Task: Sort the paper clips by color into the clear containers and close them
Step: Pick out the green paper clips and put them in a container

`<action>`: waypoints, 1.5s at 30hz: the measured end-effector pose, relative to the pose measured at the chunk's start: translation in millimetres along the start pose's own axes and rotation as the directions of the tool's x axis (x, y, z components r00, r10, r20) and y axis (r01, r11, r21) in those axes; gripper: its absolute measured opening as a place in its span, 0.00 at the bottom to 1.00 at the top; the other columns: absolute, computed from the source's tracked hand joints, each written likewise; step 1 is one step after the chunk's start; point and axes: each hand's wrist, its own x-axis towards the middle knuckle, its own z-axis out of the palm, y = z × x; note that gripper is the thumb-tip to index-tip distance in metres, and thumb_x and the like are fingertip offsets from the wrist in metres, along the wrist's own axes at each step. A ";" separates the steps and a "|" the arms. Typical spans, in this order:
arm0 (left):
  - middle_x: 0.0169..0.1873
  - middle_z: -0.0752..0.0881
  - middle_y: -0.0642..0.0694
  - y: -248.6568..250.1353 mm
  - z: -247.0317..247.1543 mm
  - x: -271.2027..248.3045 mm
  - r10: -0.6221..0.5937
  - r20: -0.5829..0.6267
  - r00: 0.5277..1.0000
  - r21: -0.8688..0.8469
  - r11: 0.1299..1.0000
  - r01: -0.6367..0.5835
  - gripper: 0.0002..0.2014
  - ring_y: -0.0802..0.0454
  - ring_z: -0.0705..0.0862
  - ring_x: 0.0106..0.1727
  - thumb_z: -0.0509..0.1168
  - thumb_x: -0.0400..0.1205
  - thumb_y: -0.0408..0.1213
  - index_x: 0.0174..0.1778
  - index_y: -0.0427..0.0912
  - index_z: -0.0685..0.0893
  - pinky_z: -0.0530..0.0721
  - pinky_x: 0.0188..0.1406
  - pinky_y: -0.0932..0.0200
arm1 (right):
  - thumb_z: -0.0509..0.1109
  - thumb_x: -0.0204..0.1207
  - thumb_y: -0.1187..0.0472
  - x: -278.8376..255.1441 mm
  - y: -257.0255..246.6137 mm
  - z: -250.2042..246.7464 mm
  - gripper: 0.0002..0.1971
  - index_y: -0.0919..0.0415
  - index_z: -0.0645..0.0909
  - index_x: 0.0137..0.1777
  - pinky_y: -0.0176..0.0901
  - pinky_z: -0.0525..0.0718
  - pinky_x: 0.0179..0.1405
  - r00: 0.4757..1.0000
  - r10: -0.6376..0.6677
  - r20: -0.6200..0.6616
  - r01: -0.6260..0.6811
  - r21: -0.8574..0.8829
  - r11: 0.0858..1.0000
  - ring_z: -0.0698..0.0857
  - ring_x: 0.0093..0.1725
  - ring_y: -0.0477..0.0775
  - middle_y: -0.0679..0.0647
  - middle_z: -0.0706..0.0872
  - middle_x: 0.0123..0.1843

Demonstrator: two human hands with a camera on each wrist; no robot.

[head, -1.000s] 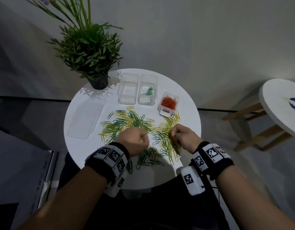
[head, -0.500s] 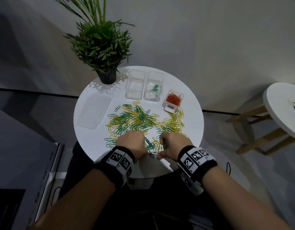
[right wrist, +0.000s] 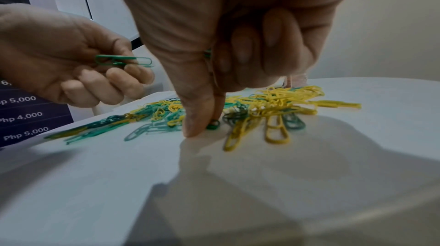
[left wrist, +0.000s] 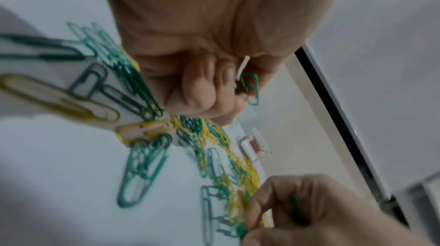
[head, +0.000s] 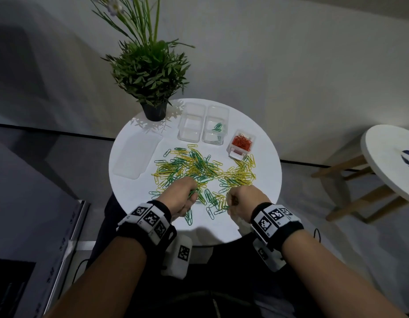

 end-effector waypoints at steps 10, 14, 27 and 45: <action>0.28 0.79 0.44 -0.5 -5.0 1.6 0.039 0.158 0.987 -0.514 0.856 0.048 0.09 0.56 0.72 0.22 0.53 0.84 0.24 0.51 0.37 0.77 0.68 0.17 0.67 | 0.66 0.74 0.64 0.9 -4.6 2.3 0.05 0.57 0.82 0.46 0.41 0.79 0.41 0.999 -0.015 0.032 0.018 -0.097 0.995 0.84 0.49 0.58 0.54 0.87 0.46; 0.31 0.80 0.44 5.7 -13.3 1.9 0.025 0.192 0.981 -0.538 0.839 0.084 0.12 0.55 0.76 0.25 0.53 0.84 0.28 0.53 0.36 0.82 0.76 0.20 0.65 | 0.62 0.74 0.63 -2.9 -0.8 0.3 0.02 0.57 0.76 0.41 0.40 0.75 0.34 0.999 0.035 0.002 -0.035 0.041 0.999 0.82 0.42 0.57 0.54 0.83 0.40; 0.22 0.78 0.48 2.3 -11.7 -19.7 0.193 -0.189 0.963 0.913 0.395 0.100 0.25 0.48 0.80 0.29 0.70 0.71 0.61 0.24 0.43 0.75 0.74 0.29 0.60 | 0.53 0.76 0.81 10.7 -6.0 -23.1 0.17 0.66 0.81 0.48 0.37 0.69 0.21 0.991 0.090 0.100 -0.129 0.901 0.413 0.70 0.16 0.51 0.61 0.80 0.23; 0.27 0.82 0.46 5.7 -1.2 -6.3 0.201 -0.134 0.970 0.930 0.363 0.054 0.07 0.45 0.84 0.36 0.67 0.67 0.38 0.25 0.41 0.79 0.83 0.36 0.58 | 0.69 0.74 0.63 37.1 -49.6 -1.8 0.04 0.62 0.85 0.44 0.43 0.80 0.37 0.998 0.041 -0.037 -0.041 -0.004 0.999 0.85 0.43 0.59 0.57 0.88 0.42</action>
